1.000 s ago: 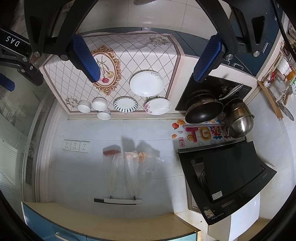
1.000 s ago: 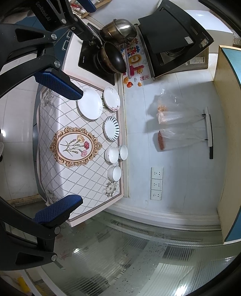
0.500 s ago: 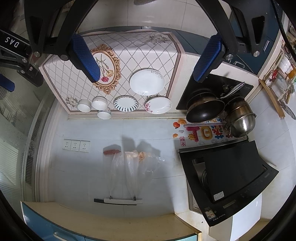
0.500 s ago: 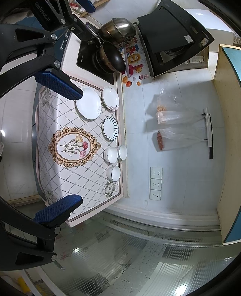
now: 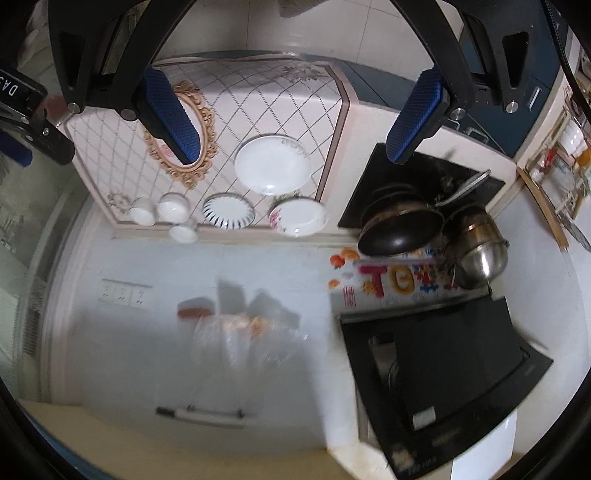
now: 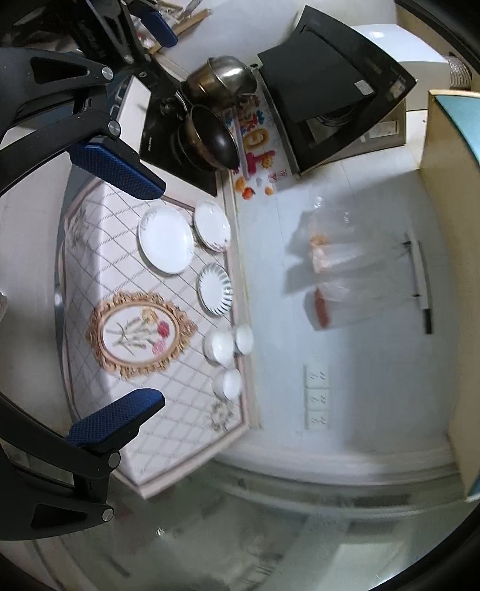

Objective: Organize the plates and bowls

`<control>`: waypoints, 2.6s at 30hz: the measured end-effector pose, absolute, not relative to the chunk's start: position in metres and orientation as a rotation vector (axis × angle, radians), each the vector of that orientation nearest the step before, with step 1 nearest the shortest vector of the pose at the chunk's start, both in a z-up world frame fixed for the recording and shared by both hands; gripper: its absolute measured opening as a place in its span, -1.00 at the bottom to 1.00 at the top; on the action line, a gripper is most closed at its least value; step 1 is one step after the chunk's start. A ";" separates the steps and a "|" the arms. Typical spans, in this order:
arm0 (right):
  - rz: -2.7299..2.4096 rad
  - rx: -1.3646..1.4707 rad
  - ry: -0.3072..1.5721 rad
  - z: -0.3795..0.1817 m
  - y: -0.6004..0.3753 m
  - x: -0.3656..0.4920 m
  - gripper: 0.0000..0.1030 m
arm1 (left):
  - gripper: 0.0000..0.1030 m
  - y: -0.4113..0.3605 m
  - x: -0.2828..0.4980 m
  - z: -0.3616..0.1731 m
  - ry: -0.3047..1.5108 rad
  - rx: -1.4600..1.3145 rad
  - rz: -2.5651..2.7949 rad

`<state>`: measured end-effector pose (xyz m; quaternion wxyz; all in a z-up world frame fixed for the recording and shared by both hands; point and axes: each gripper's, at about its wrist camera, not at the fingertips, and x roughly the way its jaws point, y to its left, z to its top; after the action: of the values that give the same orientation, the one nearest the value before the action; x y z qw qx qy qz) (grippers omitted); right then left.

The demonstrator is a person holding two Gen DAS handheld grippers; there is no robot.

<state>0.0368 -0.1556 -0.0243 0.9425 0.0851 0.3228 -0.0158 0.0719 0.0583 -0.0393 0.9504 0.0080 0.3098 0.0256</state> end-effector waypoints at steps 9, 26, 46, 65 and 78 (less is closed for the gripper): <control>0.109 0.311 0.958 -0.146 -0.160 0.172 1.00 | 0.99 0.085 0.181 -0.135 0.828 0.032 0.131; 0.406 0.472 1.370 -0.377 -0.155 0.444 0.81 | 0.55 0.112 0.401 -0.338 1.295 -0.154 0.165; 0.552 0.489 1.435 -0.449 -0.115 0.513 -0.73 | -0.47 0.125 0.407 -0.362 1.354 -0.298 0.128; 0.458 0.490 1.310 -0.387 -0.209 0.481 -0.73 | -0.47 0.050 0.403 -0.325 1.311 -0.226 -0.076; 0.317 0.576 1.282 -0.402 -0.273 0.452 -0.73 | -0.47 -0.009 0.449 -0.362 1.351 -0.120 -0.183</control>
<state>0.4522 -0.2727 -0.4015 0.7515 0.2637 0.5871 0.1454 0.4494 -0.0092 -0.3618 0.7749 -0.0553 0.6240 -0.0847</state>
